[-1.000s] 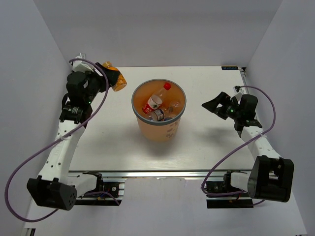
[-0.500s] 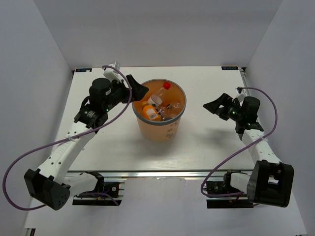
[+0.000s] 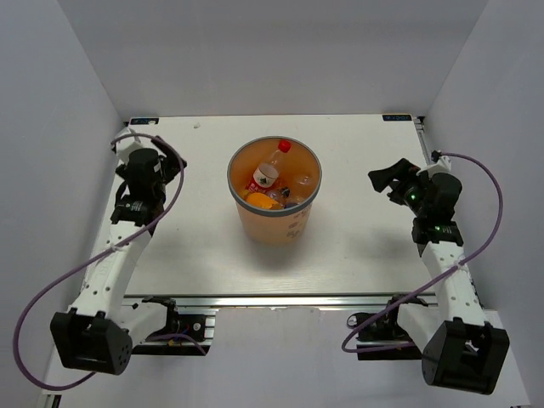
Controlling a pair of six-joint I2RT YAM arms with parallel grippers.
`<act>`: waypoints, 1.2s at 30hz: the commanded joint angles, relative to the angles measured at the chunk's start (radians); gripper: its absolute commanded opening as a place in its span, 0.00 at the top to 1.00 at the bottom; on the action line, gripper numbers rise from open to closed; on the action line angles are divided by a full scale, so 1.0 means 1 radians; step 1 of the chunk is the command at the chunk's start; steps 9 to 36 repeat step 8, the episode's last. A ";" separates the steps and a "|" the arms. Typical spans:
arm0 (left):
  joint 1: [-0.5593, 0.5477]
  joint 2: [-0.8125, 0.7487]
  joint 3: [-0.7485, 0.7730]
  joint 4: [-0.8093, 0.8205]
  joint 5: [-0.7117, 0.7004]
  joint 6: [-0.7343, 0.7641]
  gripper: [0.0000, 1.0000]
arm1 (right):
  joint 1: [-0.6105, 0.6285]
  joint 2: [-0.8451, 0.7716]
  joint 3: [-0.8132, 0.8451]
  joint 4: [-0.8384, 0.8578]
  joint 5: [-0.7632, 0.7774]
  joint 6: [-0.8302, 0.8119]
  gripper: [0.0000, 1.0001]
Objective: Put the plastic bottles in the bin
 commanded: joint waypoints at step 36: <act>0.070 -0.074 -0.195 0.115 -0.023 0.020 0.02 | -0.004 -0.129 -0.044 -0.004 0.287 -0.011 0.11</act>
